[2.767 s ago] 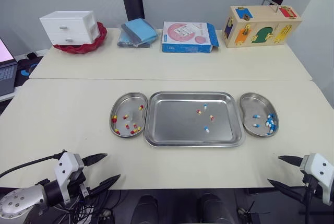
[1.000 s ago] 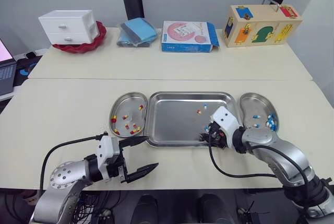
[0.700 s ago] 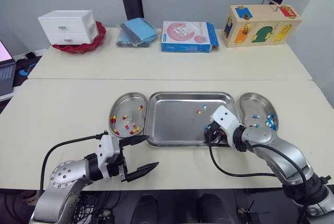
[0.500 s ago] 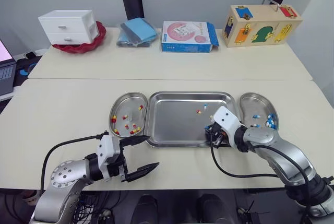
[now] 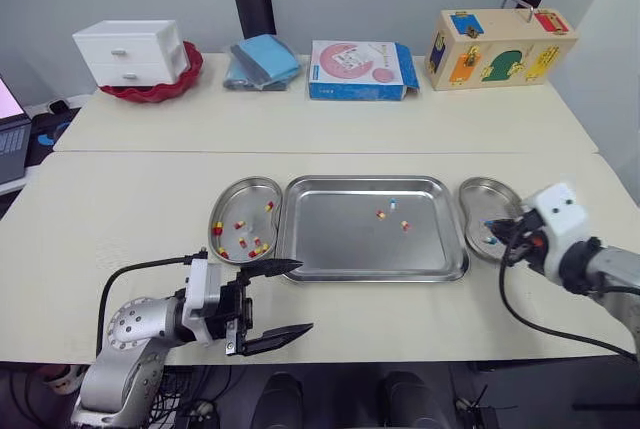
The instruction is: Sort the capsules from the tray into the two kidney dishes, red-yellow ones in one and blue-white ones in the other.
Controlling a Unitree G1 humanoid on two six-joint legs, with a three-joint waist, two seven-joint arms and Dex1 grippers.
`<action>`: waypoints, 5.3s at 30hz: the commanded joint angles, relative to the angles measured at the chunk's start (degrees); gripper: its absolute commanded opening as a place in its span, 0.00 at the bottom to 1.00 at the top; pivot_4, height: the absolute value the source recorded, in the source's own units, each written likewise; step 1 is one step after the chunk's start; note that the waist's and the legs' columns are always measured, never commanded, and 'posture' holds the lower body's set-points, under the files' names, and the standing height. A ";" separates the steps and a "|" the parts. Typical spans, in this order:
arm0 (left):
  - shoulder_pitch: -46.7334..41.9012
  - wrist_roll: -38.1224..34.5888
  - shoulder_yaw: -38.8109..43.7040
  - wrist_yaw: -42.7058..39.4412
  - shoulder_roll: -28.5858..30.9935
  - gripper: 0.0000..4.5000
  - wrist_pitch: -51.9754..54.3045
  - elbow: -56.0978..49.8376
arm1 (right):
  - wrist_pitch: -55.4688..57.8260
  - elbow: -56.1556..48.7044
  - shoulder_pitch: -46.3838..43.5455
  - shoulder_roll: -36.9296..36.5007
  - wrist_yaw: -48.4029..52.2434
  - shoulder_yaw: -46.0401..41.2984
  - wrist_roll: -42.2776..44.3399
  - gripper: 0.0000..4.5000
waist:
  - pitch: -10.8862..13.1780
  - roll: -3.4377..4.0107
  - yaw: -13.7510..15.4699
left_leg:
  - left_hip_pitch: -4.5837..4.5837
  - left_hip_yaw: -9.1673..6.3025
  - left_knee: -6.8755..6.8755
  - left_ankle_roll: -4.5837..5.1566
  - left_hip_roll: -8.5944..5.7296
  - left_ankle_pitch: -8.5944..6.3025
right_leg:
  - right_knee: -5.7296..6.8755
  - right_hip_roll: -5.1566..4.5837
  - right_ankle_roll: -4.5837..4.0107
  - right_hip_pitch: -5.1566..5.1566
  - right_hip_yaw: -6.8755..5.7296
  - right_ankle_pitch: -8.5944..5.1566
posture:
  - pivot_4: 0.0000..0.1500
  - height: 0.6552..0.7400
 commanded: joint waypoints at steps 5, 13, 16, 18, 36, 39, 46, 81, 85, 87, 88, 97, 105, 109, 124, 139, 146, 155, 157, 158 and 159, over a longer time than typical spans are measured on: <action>-1.55 -0.72 -0.49 -0.87 -1.00 1.00 -0.81 -0.46 | -0.58 1.63 0.03 -0.50 -4.68 -1.83 -2.32 0.08 | 0.00 0.02 -0.09 | -0.01 0.00 0.00 0.00 0.00 0.00 | 0.00 0.00 0.00 -0.01 0.00 0.00 | 1.00 0.62; -1.12 -1.16 0.37 1.80 -1.34 1.00 0.36 -2.05 | -3.26 1.32 1.06 0.38 -5.15 -2.36 -1.82 0.56 | 0.00 0.02 -0.07 | -0.01 0.00 0.00 0.00 0.00 0.00 | 0.00 0.00 0.00 0.00 0.00 0.00 | 1.00 0.62; -0.15 -1.89 1.74 4.64 -0.77 1.00 1.90 -3.69 | -6.23 0.78 2.66 0.40 -4.26 -2.70 -1.84 0.74 | 0.00 0.02 -0.07 | -0.01 0.00 0.00 0.00 0.00 0.00 | -0.01 0.00 0.00 0.00 0.00 0.00 | 1.00 0.62; 0.93 -2.32 3.12 7.16 -0.25 1.00 3.34 -5.14 | -10.73 0.45 4.69 0.39 -3.24 -2.82 -2.46 0.90 | 0.00 0.02 -0.07 | -0.01 0.00 0.00 0.00 0.00 0.00 | -0.01 0.00 0.01 0.00 0.01 0.00 | 1.00 0.62; 21.17 5.42 27.98 20.24 9.82 1.00 12.27 3.23 | -49.12 15.09 27.14 -3.10 23.91 -6.41 -0.48 0.98 | 0.01 0.00 -0.12 | 0.20 0.04 -0.02 0.00 0.01 0.00 | -0.03 0.00 -0.01 0.16 0.04 -0.02 | 1.00 0.62; 23.66 5.24 30.59 20.09 9.32 1.00 12.82 5.07 | -51.13 17.09 28.41 -3.69 25.58 -6.09 -1.06 0.98 | 0.04 -0.06 -0.14 | 0.20 0.05 -0.04 0.01 0.01 -0.01 | -0.04 0.00 -0.07 0.14 0.04 -0.06 | 1.00 0.62; 26.84 6.00 32.63 20.46 8.38 1.00 12.92 5.09 | -54.34 18.48 28.79 -3.57 26.45 -4.49 -2.60 0.98 | -0.02 -0.16 0.06 | 0.20 0.05 -0.02 0.00 0.02 -0.01 | -0.04 -0.01 -0.05 0.17 0.02 -0.05 | 1.00 0.62; -13.08 9.54 -7.53 45.00 -2.50 1.00 36.98 -14.50 | -53.00 4.07 25.82 6.25 13.65 7.54 -1.10 0.98 | -0.15 -0.06 0.81 | 0.29 0.03 0.05 -0.01 -0.01 0.01 | -0.01 0.03 0.07 0.27 0.12 0.04 | 1.00 0.62; -22.21 15.20 -15.51 46.30 -9.27 1.00 34.71 -4.25 | -53.31 3.63 26.75 7.69 11.86 7.94 -1.83 0.98 | -0.19 -0.01 1.46 | 0.28 0.02 0.09 -0.01 -0.04 0.01 | -0.01 0.03 0.08 0.29 0.10 0.05 | 1.00 0.62; -25.22 17.41 -17.47 46.54 -12.16 1.00 33.02 0.73 | -53.33 3.36 26.81 8.27 11.00 8.30 -2.22 0.98 | -0.19 -0.02 1.52 | 0.25 0.02 0.13 -0.02 -0.06 0.01 | -0.01 0.01 0.11 0.31 0.10 0.06 | 1.00 0.62; -26.57 18.33 -18.32 46.47 -13.59 1.00 32.08 3.14 | -53.15 3.19 26.82 8.53 10.47 8.43 -2.31 0.98 | -0.19 -0.02 1.46 | 0.24 0.03 0.15 -0.01 -0.07 0.01 | -0.02 0.01 0.11 0.29 0.11 0.06 | 1.00 0.62; -36.19 25.38 -22.03 45.79 -22.97 0.66 23.68 21.88 | -52.01 0.83 27.99 9.83 7.33 9.95 -2.99 1.00 | -0.22 0.05 1.35 | 0.25 0.02 0.12 -0.02 -0.07 0.02 | -0.02 0.02 0.11 0.26 0.11 0.06 | 1.00 0.62; -40.90 29.06 -21.72 45.72 -27.45 0.66 20.44 31.69 | -51.79 -0.14 29.14 10.07 6.30 10.59 -3.23 1.00 | -0.23 0.06 1.29 | 0.24 0.03 0.12 -0.02 -0.08 0.03 | -0.02 0.02 0.12 0.26 0.11 0.06 | 1.00 0.62; -42.14 30.42 -21.40 45.30 -28.14 0.66 20.16 34.89 | -51.62 -0.30 29.33 10.15 6.03 10.90 -3.33 1.00 | -0.23 0.06 1.30 | 0.24 0.03 0.12 -0.02 -0.09 0.03 | -0.02 0.02 0.12 0.27 0.11 0.06 | 1.00 0.62; -46.18 34.63 -22.22 42.64 -30.41 0.58 19.29 42.48 | -49.00 -2.34 28.52 10.03 4.47 11.68 -2.99 1.00 | -0.24 0.07 1.34 | 0.24 0.02 0.12 -0.05 -0.08 0.04 | -0.02 0.02 0.12 0.27 0.10 0.06 | 1.00 0.62; -43.24 34.02 -20.13 40.69 -28.46 0.08 22.91 31.93 | -48.87 -2.26 28.22 9.93 4.22 11.59 -3.04 1.00 | -0.24 0.10 1.21 | 0.24 0.02 0.12 -0.07 -0.08 0.05 | -0.02 0.02 0.13 0.28 0.11 0.06 | 1.00 0.62; -37.12 29.75 -15.44 39.02 -20.69 0.08 35.10 10.28 | -51.50 -0.68 27.18 8.21 6.37 12.56 -5.08 1.00 | -0.25 0.13 1.18 | 0.24 0.02 0.10 -0.21 -0.08 0.13 | -0.02 0.01 0.13 0.27 0.12 0.06 | 1.00 0.62; -26.98 21.30 0.00 38.63 -6.17 0.08 50.43 -10.76 | -57.33 2.39 17.94 4.86 15.15 18.87 -4.61 1.00 | -0.26 0.15 0.22 | 0.22 0.01 0.10 -0.08 -0.06 0.06 | -0.02 -0.01 0.14 0.29 0.08 0.06 | 1.00 0.62; -24.00 20.14 3.43 38.78 -3.86 0.08 52.10 -13.60 | -57.20 2.95 14.56 5.23 16.71 21.24 -3.44 1.00 | -0.25 0.14 0.08 | 0.22 0.00 0.11 -0.08 -0.06 0.06 | -0.02 -0.01 0.14 0.28 0.07 0.06 | 1.00 0.62; -22.34 19.39 5.18 38.84 -2.88 0.08 52.90 -14.85 | -56.84 3.25 12.98 5.46 17.47 22.33 -2.70 1.00 | -0.25 0.15 0.01 | 0.23 0.00 0.09 -0.08 -0.05 0.06 | -0.02 0.00 0.14 0.26 0.09 0.06 | 1.00 0.62; -20.51 19.04 6.82 38.83 -1.67 0.08 53.45 -15.92 | -56.39 3.54 11.41 5.77 18.25 23.39 -1.89 1.00 | -0.25 0.14 -0.03 | 0.22 -0.01 0.07 -0.08 -0.05 0.06 | -0.02 0.00 0.14 0.26 0.07 0.06 | 1.00 0.62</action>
